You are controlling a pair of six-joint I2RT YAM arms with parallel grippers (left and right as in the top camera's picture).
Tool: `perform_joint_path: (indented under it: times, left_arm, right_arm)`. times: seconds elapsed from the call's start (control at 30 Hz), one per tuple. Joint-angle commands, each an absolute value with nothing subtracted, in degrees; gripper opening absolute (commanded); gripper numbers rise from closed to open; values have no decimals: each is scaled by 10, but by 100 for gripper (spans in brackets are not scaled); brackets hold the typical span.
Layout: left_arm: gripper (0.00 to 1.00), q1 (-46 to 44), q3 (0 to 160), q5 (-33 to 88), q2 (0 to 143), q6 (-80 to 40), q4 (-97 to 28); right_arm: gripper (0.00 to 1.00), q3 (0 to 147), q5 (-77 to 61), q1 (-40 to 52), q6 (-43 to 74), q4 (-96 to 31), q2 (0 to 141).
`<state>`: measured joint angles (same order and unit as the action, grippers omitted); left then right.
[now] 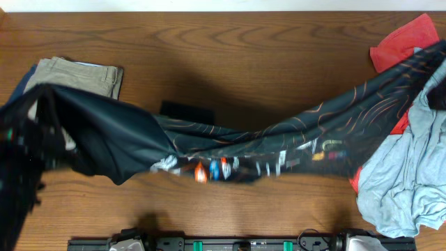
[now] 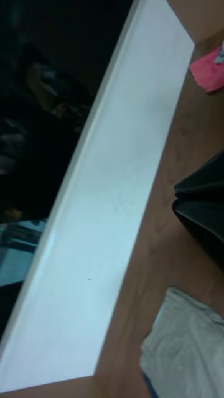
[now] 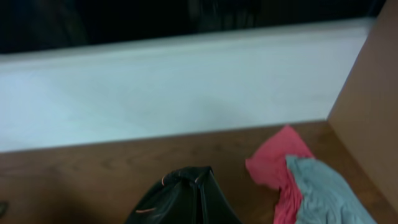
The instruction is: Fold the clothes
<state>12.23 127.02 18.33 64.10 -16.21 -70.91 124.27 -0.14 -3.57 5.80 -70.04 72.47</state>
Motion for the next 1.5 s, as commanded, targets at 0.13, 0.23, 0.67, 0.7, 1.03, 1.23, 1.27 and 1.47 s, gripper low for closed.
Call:
perform_joint_path:
  times: [0.13,0.23,0.67,0.7,1.03,1.23,1.27,1.47]
  left_arm:
    - [6,124,1270,214,785,-152,-704]
    - [6,124,1270,243,861,-152,-686]
    - [6,124,1271,307,1050,-305,-292]
    - [6,124,1275,309,1048,-329,-246]
    - [6,126,1362,378,1016,-362,-182]
    - [6,99,1360,427,1011,-226,-488]
    - [6,91,1358,427,1014,-194,-541]
    - [6,49,1321,420,1037,-89,-713]
  right_arm:
    - [1,1240,15,-38,50,-709,867]
    - [1,1240,12,-38,51,-687,935]
    - [1,1263,11,-45,148,-314,1051]
    - [1,1277,13,-49,149,-294,1044]
    - [1,1336,35,-89,141,-408,1007]
    - [1,1318,30,-82,141,-586,1014]
    - [1,1317,30,-78,140,-607,1016]
    - [1,1317,30,-53,119,-696,1016]
